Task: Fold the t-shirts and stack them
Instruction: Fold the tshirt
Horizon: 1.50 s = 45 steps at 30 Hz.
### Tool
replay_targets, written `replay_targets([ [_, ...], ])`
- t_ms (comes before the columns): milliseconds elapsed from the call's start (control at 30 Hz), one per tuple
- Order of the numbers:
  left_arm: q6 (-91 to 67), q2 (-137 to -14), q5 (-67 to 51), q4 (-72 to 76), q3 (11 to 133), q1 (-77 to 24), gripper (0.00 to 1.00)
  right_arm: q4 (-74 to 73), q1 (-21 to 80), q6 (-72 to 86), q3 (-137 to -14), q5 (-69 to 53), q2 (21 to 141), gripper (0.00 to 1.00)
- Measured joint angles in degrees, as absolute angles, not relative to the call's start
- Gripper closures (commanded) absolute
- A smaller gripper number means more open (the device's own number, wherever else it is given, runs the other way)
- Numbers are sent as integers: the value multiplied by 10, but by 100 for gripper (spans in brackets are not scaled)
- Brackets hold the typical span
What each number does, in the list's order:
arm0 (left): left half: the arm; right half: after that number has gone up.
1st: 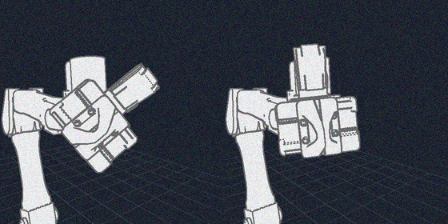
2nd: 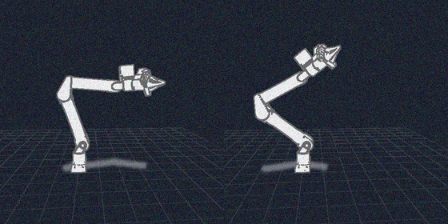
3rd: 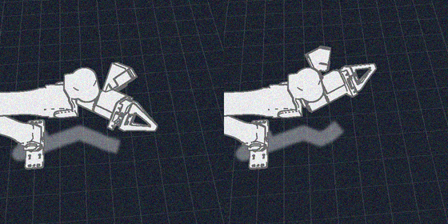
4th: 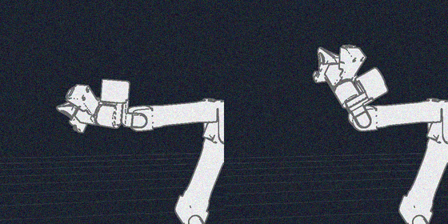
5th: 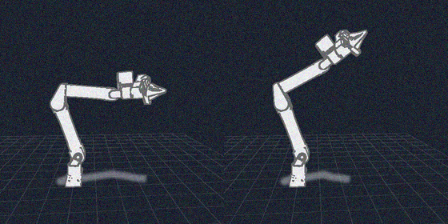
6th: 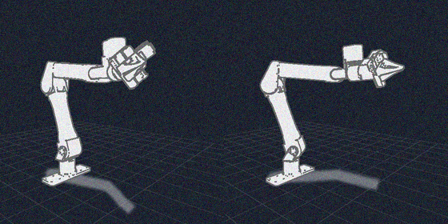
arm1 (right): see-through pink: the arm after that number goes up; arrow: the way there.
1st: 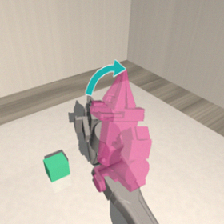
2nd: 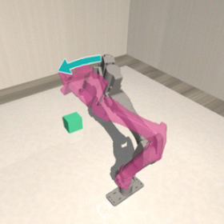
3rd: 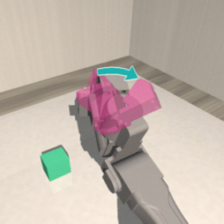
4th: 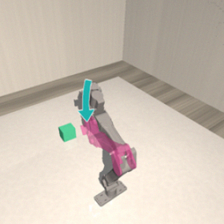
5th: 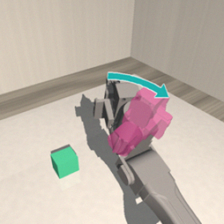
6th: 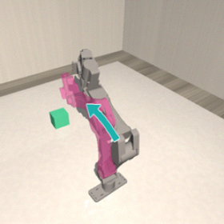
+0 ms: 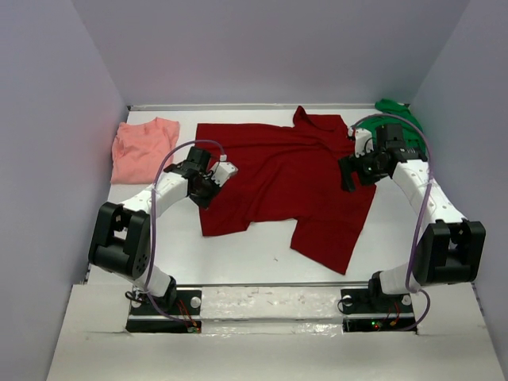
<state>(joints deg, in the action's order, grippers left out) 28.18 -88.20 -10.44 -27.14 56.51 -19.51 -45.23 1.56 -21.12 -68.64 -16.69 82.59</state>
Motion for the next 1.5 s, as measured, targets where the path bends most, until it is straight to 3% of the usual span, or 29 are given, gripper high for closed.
replay_targets([
  [533, 303, -871, -92, -258, 475, -238, 100, -445, 16, -207, -685, -170, 855, 6],
  [1500, 305, -864, 145, -155, 413, -307, 100, -460, 16, -228, -672, -153, 851, 5],
])
